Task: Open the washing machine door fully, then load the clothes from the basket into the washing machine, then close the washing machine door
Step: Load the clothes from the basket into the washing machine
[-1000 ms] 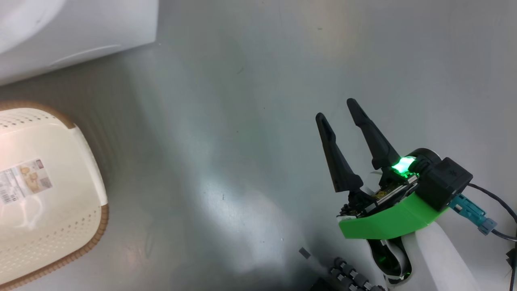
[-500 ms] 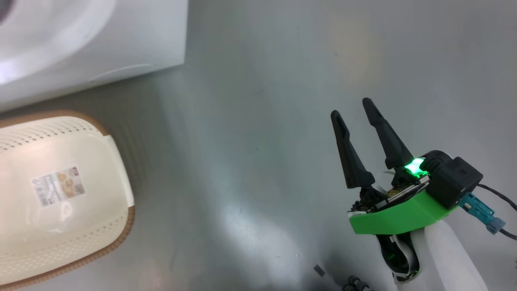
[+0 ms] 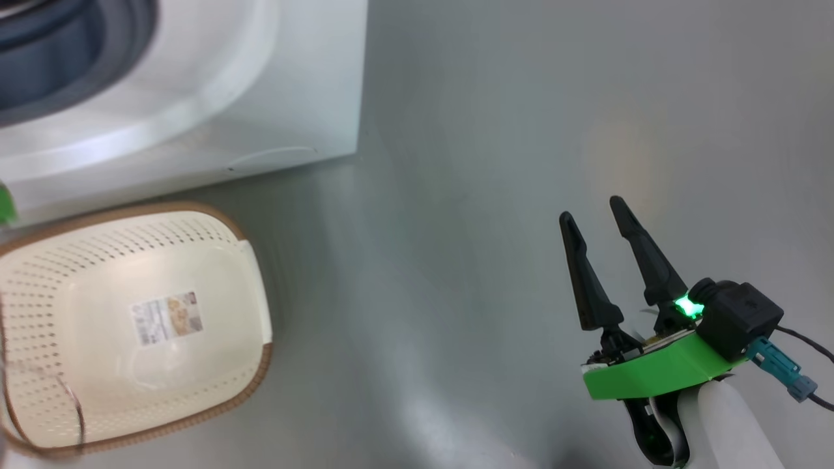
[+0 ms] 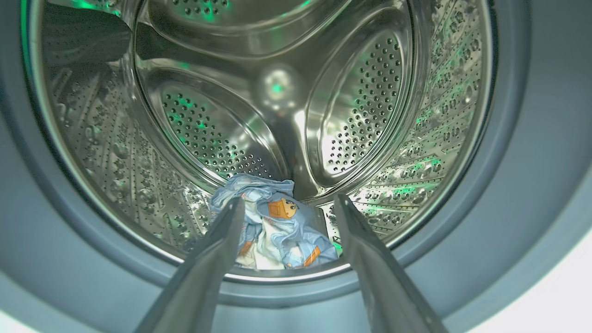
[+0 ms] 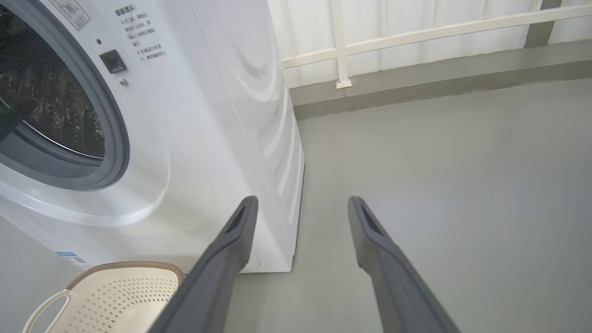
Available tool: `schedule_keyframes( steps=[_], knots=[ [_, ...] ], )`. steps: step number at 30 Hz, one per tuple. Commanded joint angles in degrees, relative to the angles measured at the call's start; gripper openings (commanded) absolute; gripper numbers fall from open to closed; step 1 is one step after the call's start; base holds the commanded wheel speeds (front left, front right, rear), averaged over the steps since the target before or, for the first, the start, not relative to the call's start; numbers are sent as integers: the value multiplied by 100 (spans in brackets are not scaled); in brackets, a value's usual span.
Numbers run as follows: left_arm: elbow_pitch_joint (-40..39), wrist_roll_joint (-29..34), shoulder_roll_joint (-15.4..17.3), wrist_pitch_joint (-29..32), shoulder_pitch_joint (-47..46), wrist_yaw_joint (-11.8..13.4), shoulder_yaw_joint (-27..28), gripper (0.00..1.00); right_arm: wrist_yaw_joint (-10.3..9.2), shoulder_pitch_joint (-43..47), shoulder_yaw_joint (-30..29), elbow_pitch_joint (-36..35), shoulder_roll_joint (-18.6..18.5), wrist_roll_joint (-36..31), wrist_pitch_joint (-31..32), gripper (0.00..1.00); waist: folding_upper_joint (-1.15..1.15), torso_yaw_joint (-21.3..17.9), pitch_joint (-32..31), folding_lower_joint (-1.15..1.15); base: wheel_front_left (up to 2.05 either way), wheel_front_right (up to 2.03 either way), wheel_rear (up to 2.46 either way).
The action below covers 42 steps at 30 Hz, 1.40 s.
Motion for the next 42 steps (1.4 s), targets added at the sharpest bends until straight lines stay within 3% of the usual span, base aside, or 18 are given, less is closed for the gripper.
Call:
schedule_keyframes(
  steps=[1,8,17,28,42],
  knots=[
    [-337,100,251,-27,314,92,184,100,9,180,87,-110,7,-86,-27,100,0,224,-316,0,0,0,0],
    [-1519,269,-74,-28,1983,455,151,100,9,385,-16,4,7,-314,-27,100,0,376,-812,0,0,0,0],
    [-2186,489,-496,37,3701,799,-264,100,9,804,-59,230,-33,-548,35,100,0,594,-1689,0,0,0,0],
    [-2189,500,-845,109,4620,919,-685,100,9,1387,-159,101,-114,-625,343,100,0,807,-2612,0,0,0,0],
    [-2175,606,-867,220,5006,920,-1032,100,9,1992,-264,-430,-175,-687,774,100,0,881,-3195,0,0,0,0]
  ],
)
